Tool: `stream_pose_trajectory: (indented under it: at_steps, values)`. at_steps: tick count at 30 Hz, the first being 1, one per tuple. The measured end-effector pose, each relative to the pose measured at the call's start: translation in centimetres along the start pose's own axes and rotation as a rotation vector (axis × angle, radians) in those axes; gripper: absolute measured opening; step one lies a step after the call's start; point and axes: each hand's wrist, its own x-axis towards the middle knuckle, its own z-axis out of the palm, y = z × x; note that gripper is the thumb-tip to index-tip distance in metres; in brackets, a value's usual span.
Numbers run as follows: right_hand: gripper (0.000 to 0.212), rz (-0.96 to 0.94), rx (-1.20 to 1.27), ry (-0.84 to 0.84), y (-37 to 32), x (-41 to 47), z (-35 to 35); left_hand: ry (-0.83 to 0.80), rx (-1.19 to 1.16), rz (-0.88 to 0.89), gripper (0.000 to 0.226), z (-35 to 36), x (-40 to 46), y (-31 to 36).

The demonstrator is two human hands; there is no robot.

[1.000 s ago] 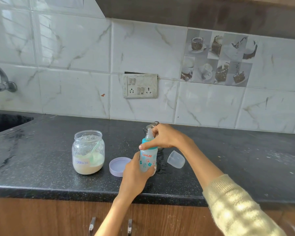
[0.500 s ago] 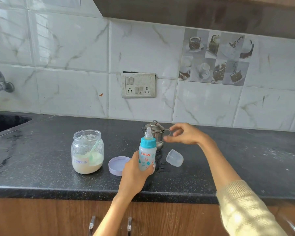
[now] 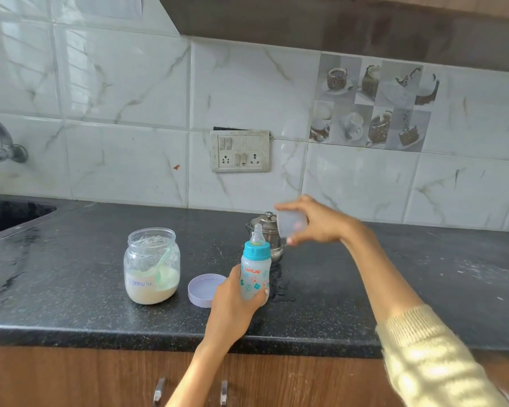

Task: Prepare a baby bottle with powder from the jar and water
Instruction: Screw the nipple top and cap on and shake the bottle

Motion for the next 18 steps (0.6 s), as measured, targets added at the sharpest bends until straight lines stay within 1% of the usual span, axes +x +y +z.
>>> stream_pose_trajectory:
  at_steps: [2, 4, 6, 8, 11, 18]
  values:
    - [0.076, -0.073, 0.011, 0.038, -2.4, -0.1, -1.8, -0.003, -0.003, -0.002, 0.053, 0.1, 0.0, -0.1]
    - [0.068, -0.108, -0.013, 0.034, -4.4, 0.1, -2.7, -0.004, -0.006, -0.003, 0.054, 0.1, 0.1, 0.0]
    - [0.062, -0.117, -0.105, -0.022, -5.8, 0.6, -2.7, -0.003, -0.002, -0.010, 0.055, 0.0, 0.1, 0.0]
    - [0.062, -0.107, -0.179, -0.100, -6.6, 1.2, -2.1, -0.006, -0.002, -0.016, 0.056, 0.0, 0.0, 0.1]
    - [0.062, -0.092, -0.238, -0.193, -6.6, 2.0, -0.9, -0.005, 0.003, -0.012, 0.056, 0.0, 0.0, 0.2]
    - [0.060, -0.090, -0.244, -0.234, -5.7, 2.7, 0.6, 0.002, 0.002, 0.011, 0.050, -0.1, -0.1, 0.3]
